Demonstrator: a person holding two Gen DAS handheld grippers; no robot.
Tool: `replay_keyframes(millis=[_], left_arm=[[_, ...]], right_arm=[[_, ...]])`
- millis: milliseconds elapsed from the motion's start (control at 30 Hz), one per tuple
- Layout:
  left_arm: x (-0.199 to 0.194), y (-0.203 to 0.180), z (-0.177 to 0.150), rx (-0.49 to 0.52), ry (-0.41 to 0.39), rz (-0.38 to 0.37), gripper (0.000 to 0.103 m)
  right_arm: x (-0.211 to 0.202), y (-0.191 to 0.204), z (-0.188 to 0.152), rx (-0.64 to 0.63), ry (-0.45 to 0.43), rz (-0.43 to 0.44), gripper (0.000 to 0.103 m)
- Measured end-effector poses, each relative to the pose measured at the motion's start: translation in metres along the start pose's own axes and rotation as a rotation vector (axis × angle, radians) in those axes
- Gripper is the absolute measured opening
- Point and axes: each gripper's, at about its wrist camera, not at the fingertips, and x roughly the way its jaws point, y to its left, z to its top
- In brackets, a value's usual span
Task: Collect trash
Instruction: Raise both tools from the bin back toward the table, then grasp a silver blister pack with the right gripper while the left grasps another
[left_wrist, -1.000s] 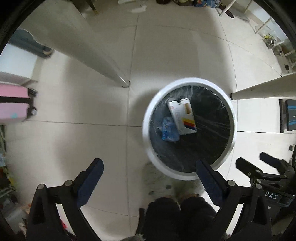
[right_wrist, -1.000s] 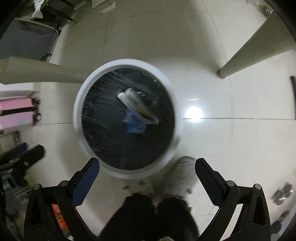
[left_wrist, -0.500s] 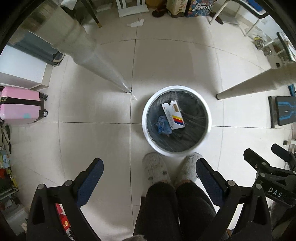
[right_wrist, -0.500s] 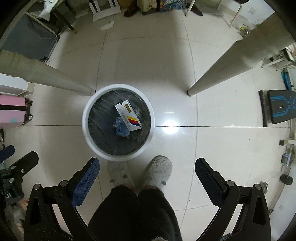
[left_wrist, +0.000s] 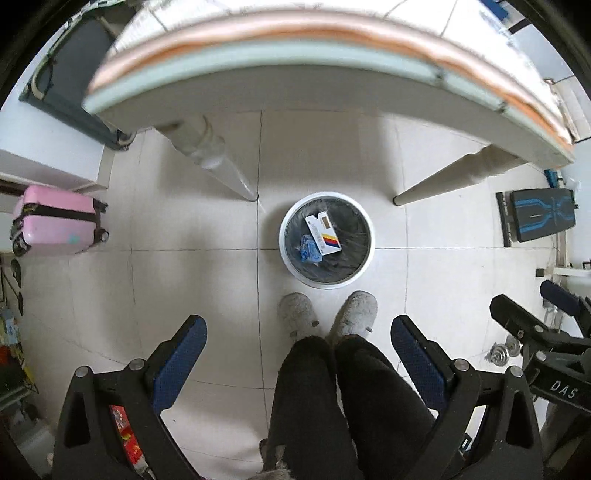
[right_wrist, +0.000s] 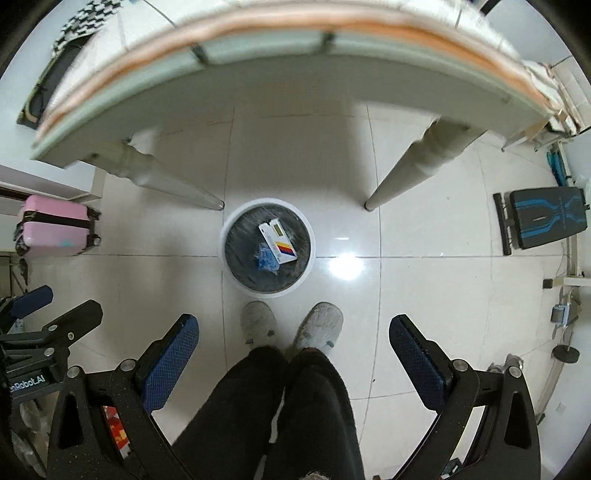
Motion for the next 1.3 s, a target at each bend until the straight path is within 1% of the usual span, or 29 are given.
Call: replay_keyframes(millis=[67, 133, 233, 367, 467, 533, 567, 667, 767, 833, 867, 900, 933, 1033, 1067, 1100, 1167, 1233, 1267, 1300], left_arm=[[-0.022, 0.002, 0.000, 0.006, -0.011, -0.010, 0.102], [-0.038, 0.002, 0.001, 0.011, -0.027, -0.013, 0.102], [-0.065, 0.003, 0.008, 0.014, -0.074, -0.010, 0.102], [-0.099, 0.001, 0.034, -0.008, -0.160, 0.015, 0.102], [-0.120, 0.000, 0.062, -0.033, -0.232, 0.047, 0.102], [-0.131, -0.005, 0.091, -0.059, -0.272, 0.062, 0.103], [-0.138, -0.003, 0.102, -0.072, -0.285, 0.064, 0.103], [-0.142, -0.013, 0.140, -0.106, -0.299, 0.076, 0.103], [-0.133, -0.029, 0.186, -0.136, -0.288, 0.107, 0.103], [-0.125, -0.038, 0.211, -0.156, -0.260, 0.107, 0.103], [-0.119, -0.044, 0.229, -0.165, -0.241, 0.101, 0.103], [-0.114, -0.052, 0.246, -0.169, -0.226, 0.099, 0.103], [-0.106, -0.060, 0.267, -0.171, -0.212, 0.103, 0.103], [-0.095, -0.077, 0.311, -0.185, -0.186, 0.106, 0.103], [-0.088, -0.082, 0.331, -0.204, -0.168, 0.088, 0.103], [-0.083, -0.084, 0.342, -0.222, -0.153, 0.061, 0.103], [-0.070, -0.090, 0.373, -0.280, -0.118, -0.009, 0.103], [-0.061, -0.099, 0.396, -0.307, -0.095, -0.055, 0.102], [-0.056, -0.108, 0.410, -0.285, -0.097, -0.065, 0.102], [-0.053, -0.118, 0.421, -0.243, -0.099, -0.056, 0.102]], right_arm=[[-0.028, 0.003, -0.001, 0.004, -0.011, 0.006, 0.103], [-0.048, 0.005, 0.000, 0.008, -0.018, 0.020, 0.103], [-0.081, 0.007, 0.005, 0.013, -0.045, 0.049, 0.103], [-0.118, 0.001, 0.027, 0.054, -0.085, 0.093, 0.103], [-0.140, -0.013, 0.063, 0.110, -0.128, 0.121, 0.103], [-0.150, -0.027, 0.092, 0.137, -0.161, 0.115, 0.103], [-0.154, -0.035, 0.107, 0.151, -0.177, 0.109, 0.103], [-0.154, -0.067, 0.159, 0.193, -0.208, 0.075, 0.103], [-0.144, -0.114, 0.223, 0.237, -0.205, 0.043, 0.103], [-0.131, -0.142, 0.269, 0.252, -0.194, 0.006, 0.103], [-0.122, -0.153, 0.285, 0.253, -0.187, -0.009, 0.103], [-0.111, -0.166, 0.313, 0.256, -0.173, -0.031, 0.103], [-0.102, -0.176, 0.331, 0.257, -0.163, -0.036, 0.103], [-0.064, -0.200, 0.394, 0.249, -0.104, -0.062, 0.103], [-0.054, -0.203, 0.403, 0.249, -0.091, -0.066, 0.103], [-0.042, -0.207, 0.416, 0.253, -0.070, -0.068, 0.103], [-0.025, -0.210, 0.436, 0.247, -0.042, -0.057, 0.103], [-0.010, -0.209, 0.453, 0.232, -0.015, -0.047, 0.100], [-0.005, -0.208, 0.458, 0.226, -0.007, -0.047, 0.099], [-0.001, -0.208, 0.462, 0.220, 0.000, -0.040, 0.093]])
